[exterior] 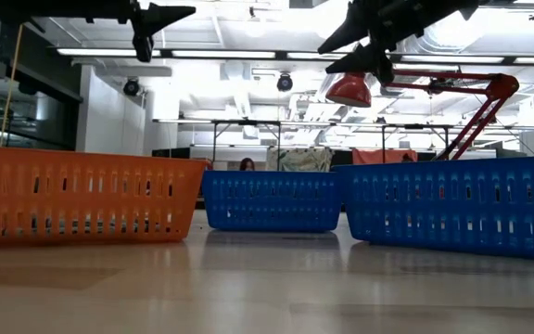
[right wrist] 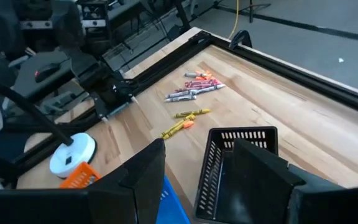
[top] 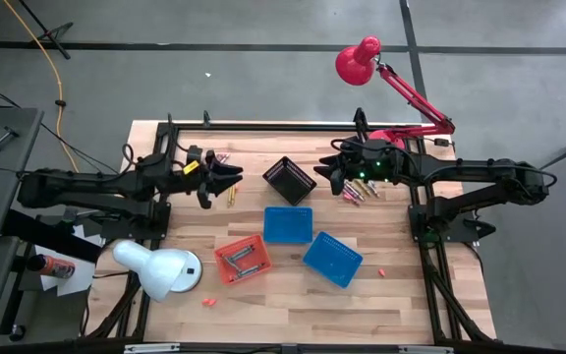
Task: Sort crayons
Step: Put the yellow crayon into the right blue bin
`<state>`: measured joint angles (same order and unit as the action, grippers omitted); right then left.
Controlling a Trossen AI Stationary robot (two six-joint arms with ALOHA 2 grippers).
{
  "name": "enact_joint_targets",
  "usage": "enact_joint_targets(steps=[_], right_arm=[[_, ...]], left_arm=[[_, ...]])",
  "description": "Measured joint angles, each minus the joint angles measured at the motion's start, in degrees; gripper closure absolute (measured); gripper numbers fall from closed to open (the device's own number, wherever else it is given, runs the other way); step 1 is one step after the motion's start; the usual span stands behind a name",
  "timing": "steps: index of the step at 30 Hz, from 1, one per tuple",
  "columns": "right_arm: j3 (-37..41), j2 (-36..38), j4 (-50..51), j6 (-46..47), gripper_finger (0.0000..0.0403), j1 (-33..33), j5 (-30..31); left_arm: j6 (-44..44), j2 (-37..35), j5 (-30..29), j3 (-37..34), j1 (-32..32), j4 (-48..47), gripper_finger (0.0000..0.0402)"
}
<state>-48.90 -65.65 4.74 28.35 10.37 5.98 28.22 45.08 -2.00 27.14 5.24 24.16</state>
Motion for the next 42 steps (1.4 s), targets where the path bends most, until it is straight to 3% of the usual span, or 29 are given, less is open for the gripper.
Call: enact_joint_targets(steps=[21, 28, 42], right_arm=[[0.0, 0.0, 4.3, 0.4, 0.0218, 0.0, -0.1], [0.0, 0.0, 5.4, 8.8, 0.0218, 0.4, -0.2], [0.0, 0.0, 9.8, 8.9, 0.0218, 0.6, -0.1]], left_arm=[[-2.9, 0.0, 0.2, 0.0, -1.2, -0.1, 0.0263], [-7.0, 0.0, 0.0, 0.0, -1.2, -0.4, 0.0263], [-7.9, 0.0, -0.2, 0.0, -1.2, -0.4, 0.0263]])
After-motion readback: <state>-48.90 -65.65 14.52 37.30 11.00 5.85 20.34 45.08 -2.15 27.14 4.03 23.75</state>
